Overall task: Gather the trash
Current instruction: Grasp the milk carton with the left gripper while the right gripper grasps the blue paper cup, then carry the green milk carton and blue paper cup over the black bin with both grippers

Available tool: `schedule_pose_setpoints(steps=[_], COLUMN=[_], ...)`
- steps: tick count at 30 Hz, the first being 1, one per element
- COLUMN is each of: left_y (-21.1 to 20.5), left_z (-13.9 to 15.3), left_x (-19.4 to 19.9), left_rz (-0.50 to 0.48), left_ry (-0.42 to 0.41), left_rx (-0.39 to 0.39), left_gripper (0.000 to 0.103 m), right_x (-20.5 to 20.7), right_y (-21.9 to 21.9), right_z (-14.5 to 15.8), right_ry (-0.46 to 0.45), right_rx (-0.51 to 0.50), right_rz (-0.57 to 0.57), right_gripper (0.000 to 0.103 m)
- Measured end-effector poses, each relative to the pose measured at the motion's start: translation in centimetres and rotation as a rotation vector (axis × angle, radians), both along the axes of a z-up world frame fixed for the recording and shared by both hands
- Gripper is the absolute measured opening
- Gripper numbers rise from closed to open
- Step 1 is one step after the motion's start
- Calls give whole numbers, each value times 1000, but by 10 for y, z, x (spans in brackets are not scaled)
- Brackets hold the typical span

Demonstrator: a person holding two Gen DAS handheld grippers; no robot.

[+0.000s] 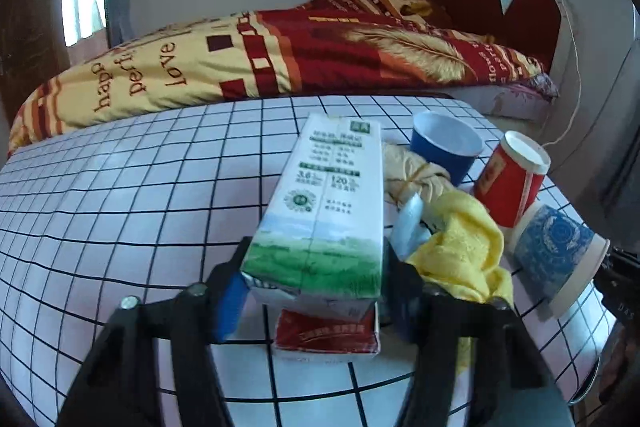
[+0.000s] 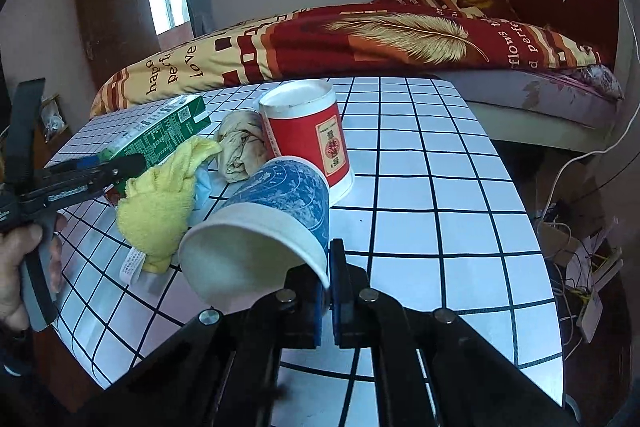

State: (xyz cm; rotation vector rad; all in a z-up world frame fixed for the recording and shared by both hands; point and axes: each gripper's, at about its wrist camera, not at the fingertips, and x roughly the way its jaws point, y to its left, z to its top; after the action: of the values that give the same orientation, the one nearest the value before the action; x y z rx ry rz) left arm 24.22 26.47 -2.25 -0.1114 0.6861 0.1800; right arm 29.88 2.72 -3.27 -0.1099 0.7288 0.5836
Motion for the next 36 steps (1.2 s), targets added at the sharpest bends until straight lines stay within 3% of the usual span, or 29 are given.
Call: schedule_pose_setpoints(steps=[8,19,36], left_y=[-20,-62,-150], left_z=[21,36,42], left_x=[-38,-83,-101], left_rz=[-1,-33,-172], left_ry=[-77,-106,-118], left_rx=[16,1,-22], left_gripper=[56,55,55], right_x=[-6,-30,-79], right_y=[-12,-43,-148], right_z=[5,26,60], right_ry=[-12,-50,-130], right_rx=[10,22,15], right_rz=[-21,-40,-133], right_gripper=[3,3,3])
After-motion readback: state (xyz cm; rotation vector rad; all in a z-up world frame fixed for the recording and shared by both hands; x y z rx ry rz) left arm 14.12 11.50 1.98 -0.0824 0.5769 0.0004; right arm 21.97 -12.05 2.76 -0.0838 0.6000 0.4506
